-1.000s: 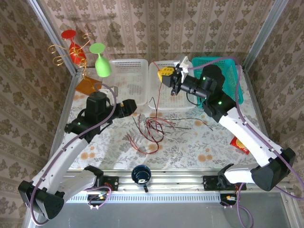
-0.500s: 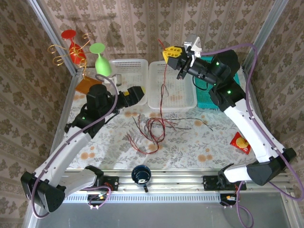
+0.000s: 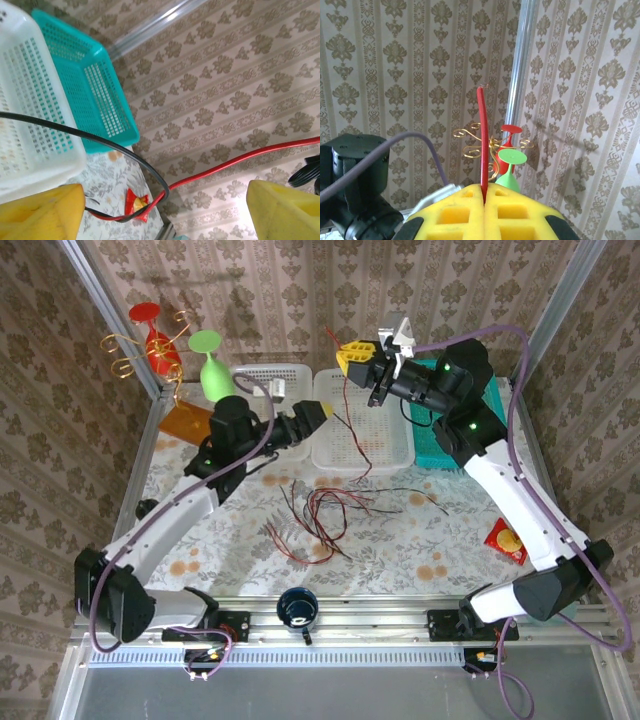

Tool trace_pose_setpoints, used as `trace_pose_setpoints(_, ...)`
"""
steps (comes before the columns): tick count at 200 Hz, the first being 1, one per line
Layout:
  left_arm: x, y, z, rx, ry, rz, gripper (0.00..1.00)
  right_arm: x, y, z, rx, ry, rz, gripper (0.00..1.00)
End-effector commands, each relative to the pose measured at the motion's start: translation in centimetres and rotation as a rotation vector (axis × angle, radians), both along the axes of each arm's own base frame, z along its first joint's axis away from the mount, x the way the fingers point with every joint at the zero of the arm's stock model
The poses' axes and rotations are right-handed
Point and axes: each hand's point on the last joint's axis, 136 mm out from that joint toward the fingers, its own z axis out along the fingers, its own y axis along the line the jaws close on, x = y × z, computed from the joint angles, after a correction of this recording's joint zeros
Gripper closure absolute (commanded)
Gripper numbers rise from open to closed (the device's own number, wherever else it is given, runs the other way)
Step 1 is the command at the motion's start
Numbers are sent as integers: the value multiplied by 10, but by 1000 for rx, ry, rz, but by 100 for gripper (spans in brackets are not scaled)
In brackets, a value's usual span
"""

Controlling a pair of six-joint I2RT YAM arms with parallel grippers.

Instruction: Untangle the cables

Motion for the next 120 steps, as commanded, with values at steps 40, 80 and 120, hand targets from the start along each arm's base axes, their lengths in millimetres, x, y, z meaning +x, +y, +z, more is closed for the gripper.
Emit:
trace_pose_setpoints(40,7,-10,4,-83,3,51,14,-7,0,6,28,1,38,100)
trace_pose_setpoints(80,31,-9,17,-189,-8,89,30,-22,-9,8,62,1,30,100)
trace_pose_setpoints(120,33,-14,29,-261,-55,80,23,-28,-17,1,60,8,-1,100)
